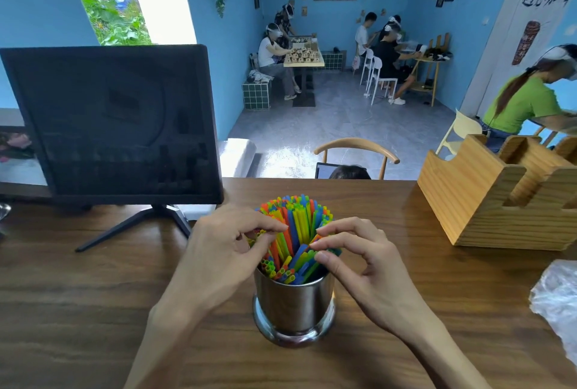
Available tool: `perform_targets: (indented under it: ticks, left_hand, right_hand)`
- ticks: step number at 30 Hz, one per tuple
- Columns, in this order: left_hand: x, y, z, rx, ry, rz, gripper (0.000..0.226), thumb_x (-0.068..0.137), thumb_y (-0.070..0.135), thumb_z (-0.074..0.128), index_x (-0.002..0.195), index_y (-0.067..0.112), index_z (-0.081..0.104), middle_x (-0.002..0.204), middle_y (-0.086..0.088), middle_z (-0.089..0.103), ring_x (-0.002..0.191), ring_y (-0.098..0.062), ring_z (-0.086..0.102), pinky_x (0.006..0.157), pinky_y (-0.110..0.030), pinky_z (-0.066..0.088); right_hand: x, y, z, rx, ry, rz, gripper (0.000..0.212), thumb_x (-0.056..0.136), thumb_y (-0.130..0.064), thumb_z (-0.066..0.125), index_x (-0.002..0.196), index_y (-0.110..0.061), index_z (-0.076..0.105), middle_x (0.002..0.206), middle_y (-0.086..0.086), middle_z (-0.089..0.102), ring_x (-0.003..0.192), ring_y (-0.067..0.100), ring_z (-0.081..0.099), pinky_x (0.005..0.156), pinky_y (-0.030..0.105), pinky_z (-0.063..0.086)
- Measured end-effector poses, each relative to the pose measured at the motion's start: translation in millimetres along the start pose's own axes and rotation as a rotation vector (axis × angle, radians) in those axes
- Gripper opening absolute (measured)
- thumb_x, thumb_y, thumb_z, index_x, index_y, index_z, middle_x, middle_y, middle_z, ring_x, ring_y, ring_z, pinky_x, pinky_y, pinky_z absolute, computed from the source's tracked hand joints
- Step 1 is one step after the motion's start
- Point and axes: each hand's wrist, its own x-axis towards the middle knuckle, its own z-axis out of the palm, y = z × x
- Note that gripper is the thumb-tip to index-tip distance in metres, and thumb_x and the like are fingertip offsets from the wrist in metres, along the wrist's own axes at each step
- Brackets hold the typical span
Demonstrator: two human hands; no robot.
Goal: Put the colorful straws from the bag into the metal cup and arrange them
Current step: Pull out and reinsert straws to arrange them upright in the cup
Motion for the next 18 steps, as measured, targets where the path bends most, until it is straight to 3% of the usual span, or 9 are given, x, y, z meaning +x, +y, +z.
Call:
perform_targets:
  ticks: [5, 9, 12, 18]
  left_hand:
    - [-3.3, -5.9, 5.4, -0.048, 0.032, 0.005, 0.029, 0.083, 0.011, 0.085, 0.1, 0.033, 0.08, 0.087, 0.024, 0.066, 0.08, -0.007, 0.059, 0.07, -0.008, 0.042]
    - [-4.4, -6.1, 7.8, 0.013, 0.114, 0.061, 0.018, 0.084, 0.022, 0.082, 0.099, 0.031, 0.081, 0.09, 0.024, 0.068, 0.082, 0.002, 0.058, 0.074, -0.006, 0.042]
    - [-4.9, -6.7, 10.7, 0.061, 0.129, 0.082, 0.015, 0.084, 0.026, 0.079, 0.098, 0.029, 0.081, 0.092, 0.017, 0.073, 0.087, -0.002, 0.062, 0.077, -0.015, 0.049]
    - [-2.8, -7.0, 14.1, 0.084, 0.177, 0.084, 0.022, 0.08, 0.015, 0.085, 0.098, 0.027, 0.081, 0.089, 0.016, 0.073, 0.081, -0.005, 0.055, 0.074, -0.014, 0.045]
  right_hand:
    - [0.9, 1.2, -0.1, -0.097, 0.064, 0.006, 0.027, 0.089, -0.044, 0.075, 0.112, -0.03, 0.076, 0.118, -0.017, 0.064, 0.116, 0.008, 0.06, 0.097, 0.04, 0.048]
    - [-3.8, 4.3, 7.0, -0.126, 0.227, -0.024, 0.021, 0.084, -0.036, 0.081, 0.098, -0.02, 0.082, 0.102, -0.01, 0.072, 0.099, 0.01, 0.069, 0.084, 0.035, 0.057]
    - [-6.6, 7.5, 12.2, -0.16, 0.312, -0.098, 0.017, 0.083, -0.032, 0.083, 0.09, -0.016, 0.084, 0.098, -0.006, 0.075, 0.092, 0.012, 0.071, 0.078, 0.031, 0.058]
    - [-7.1, 8.2, 11.1, -0.128, 0.254, -0.142, 0.031, 0.088, -0.042, 0.074, 0.101, -0.014, 0.083, 0.108, -0.006, 0.075, 0.099, 0.01, 0.071, 0.084, 0.03, 0.058]
